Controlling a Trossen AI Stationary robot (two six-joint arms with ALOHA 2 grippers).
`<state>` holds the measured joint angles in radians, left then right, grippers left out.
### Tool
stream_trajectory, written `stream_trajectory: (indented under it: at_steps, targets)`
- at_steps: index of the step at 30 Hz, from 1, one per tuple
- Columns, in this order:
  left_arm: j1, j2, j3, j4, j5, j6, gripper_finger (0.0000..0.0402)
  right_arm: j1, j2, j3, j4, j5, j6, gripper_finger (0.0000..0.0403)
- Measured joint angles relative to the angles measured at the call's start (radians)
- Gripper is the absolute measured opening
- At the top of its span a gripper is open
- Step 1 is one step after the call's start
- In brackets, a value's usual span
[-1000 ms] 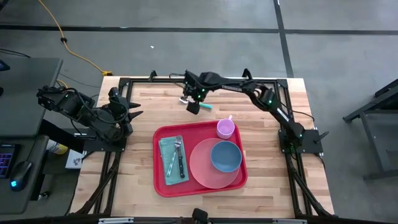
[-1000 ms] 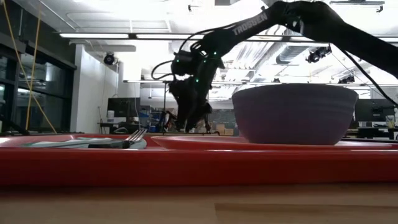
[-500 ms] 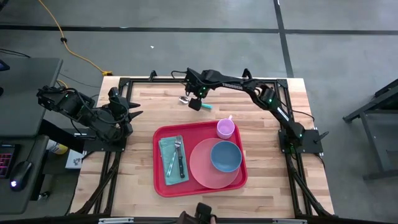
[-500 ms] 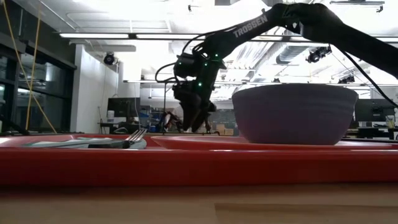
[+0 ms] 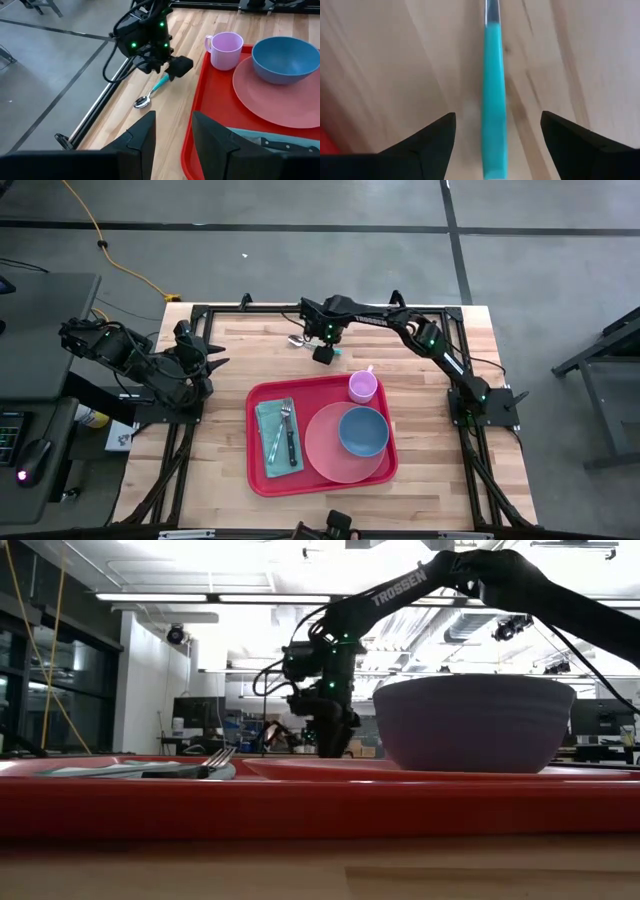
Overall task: Set up tray
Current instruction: Put the blue spoon on the blue napkin to the left of the blue fork
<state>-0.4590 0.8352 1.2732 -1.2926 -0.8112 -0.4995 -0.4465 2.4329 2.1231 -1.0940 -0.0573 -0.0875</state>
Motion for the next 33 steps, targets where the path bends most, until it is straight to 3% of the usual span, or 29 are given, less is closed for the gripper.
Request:
stream_trajectory:
  at_steps: [13, 33]
  targets:
    - [0.0, 0.0, 0.0, 0.0, 0.021, 0.002, 0.0156, -0.003, 0.004, 0.0, -0.087, 0.068, 0.001, 0.0271]
    - [0.0, 0.0, 0.0, 0.0, 0.023, 0.002, 0.0156, 0.005, 0.003, -0.063, -0.094, 0.039, 0.048, 0.0267]
